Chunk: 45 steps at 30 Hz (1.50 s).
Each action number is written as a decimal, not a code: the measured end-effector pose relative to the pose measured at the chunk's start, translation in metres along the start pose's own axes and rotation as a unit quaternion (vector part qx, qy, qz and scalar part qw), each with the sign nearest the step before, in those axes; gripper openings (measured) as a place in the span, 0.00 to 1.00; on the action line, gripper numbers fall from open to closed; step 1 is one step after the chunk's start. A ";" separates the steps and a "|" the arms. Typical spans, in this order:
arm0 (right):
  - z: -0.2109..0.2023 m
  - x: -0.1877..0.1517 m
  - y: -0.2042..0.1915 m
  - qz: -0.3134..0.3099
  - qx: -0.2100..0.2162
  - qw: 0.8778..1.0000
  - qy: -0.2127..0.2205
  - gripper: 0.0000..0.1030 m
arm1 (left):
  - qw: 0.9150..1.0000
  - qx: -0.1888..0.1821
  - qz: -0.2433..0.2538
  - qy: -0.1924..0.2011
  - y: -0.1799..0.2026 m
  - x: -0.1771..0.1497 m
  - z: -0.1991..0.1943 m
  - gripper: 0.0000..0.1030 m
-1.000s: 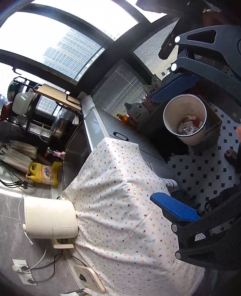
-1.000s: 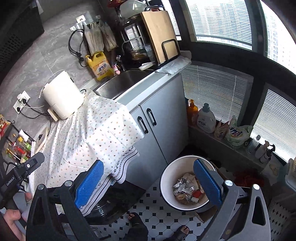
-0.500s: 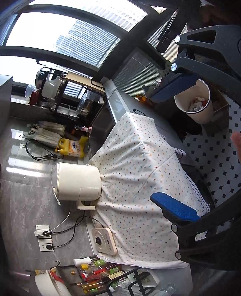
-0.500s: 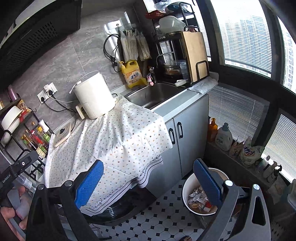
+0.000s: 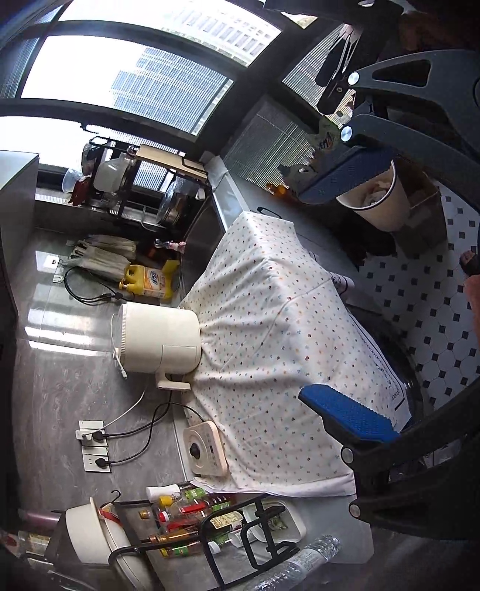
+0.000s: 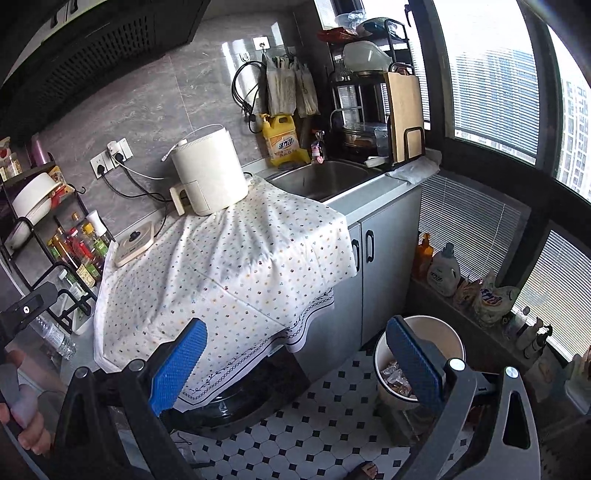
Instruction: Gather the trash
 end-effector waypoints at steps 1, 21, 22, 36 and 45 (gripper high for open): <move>-0.003 -0.003 -0.003 0.000 0.002 1.000 0.001 0.93 | 1.000 0.001 0.002 0.003 -0.002 -0.003 -0.004 0.94; -0.020 -0.009 -0.042 -0.012 0.025 1.000 0.009 0.92 | 1.000 0.016 0.000 0.022 -0.032 -0.015 -0.027 0.94; -0.020 -0.009 -0.043 -0.011 0.024 1.000 0.009 0.92 | 1.000 0.016 0.000 0.021 -0.032 -0.015 -0.027 0.94; -0.023 -0.011 -0.046 -0.013 0.013 1.000 0.011 0.92 | 1.000 0.011 -0.002 0.019 -0.032 -0.017 -0.027 0.94; -0.024 -0.012 -0.045 -0.012 0.013 1.000 0.011 0.92 | 1.000 0.011 -0.003 0.019 -0.030 -0.018 -0.027 0.94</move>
Point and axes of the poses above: each gripper's, at about its wrist camera, not at the fingertips, and z roughly the way its jaws point, y to its right, x to its top, the point moved 1 cm from there along z, roughly the way its jaws point, and after that the axes turned 6 degrees about -z, right-handed, at the moved point
